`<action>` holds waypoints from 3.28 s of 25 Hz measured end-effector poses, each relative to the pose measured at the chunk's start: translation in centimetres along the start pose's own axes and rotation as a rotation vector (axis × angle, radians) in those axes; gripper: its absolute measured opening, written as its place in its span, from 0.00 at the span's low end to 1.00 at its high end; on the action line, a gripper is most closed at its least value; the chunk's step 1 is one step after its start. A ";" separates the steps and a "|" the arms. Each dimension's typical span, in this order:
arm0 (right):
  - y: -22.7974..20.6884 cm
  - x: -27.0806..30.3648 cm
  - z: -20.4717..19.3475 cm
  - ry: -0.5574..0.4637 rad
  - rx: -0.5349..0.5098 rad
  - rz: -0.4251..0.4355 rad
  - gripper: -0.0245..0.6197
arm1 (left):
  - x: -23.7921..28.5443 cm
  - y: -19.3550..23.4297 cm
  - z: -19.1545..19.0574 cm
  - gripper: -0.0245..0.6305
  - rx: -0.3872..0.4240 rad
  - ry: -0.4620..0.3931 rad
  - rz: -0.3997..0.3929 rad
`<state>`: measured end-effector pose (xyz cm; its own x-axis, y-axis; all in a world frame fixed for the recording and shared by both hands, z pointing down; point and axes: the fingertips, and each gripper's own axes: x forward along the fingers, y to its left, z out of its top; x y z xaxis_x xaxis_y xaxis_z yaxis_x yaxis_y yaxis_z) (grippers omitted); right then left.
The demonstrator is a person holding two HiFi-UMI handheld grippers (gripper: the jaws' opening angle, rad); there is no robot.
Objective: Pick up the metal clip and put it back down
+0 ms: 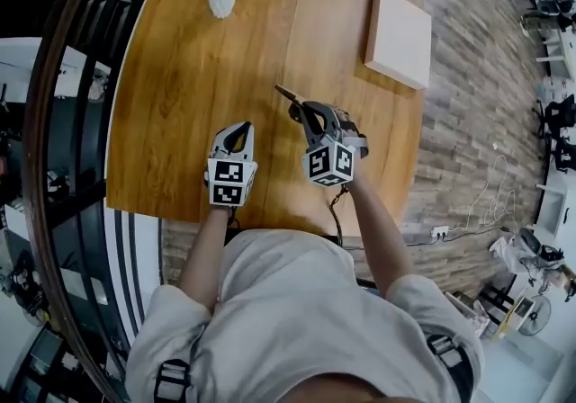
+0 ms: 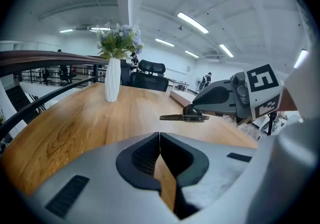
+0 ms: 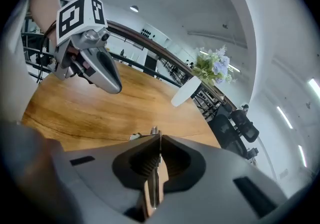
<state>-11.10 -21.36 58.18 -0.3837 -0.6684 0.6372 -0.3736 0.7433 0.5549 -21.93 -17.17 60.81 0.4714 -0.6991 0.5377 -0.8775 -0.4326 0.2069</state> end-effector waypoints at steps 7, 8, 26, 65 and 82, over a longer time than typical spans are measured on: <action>4.8 0.2 -1.0 0.016 0.005 0.076 0.09 | 1.3 0.9 -1.9 0.07 -0.005 0.030 0.008; 5.2 0.2 -1.1 0.018 0.005 0.081 0.09 | 1.3 1.0 -2.0 0.07 -0.003 0.035 0.011; 8.8 1.1 -2.9 0.055 -0.039 0.107 0.09 | 1.6 -0.7 -5.3 0.07 0.011 0.110 0.012; 2.2 -13.1 -10.1 -0.084 0.755 -0.107 0.08 | 1.4 -16.9 1.7 0.07 -0.019 -0.008 -0.151; -11.5 -28.2 -6.4 -0.405 0.824 -0.447 0.08 | -4.9 -23.2 18.0 0.07 0.062 -0.411 -0.116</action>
<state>9.45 -10.86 37.24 -0.2665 -0.9522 0.1489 -0.9588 0.2777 0.0596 -2.30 -13.91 38.67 0.5736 -0.8069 0.1407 -0.8155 -0.5464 0.1911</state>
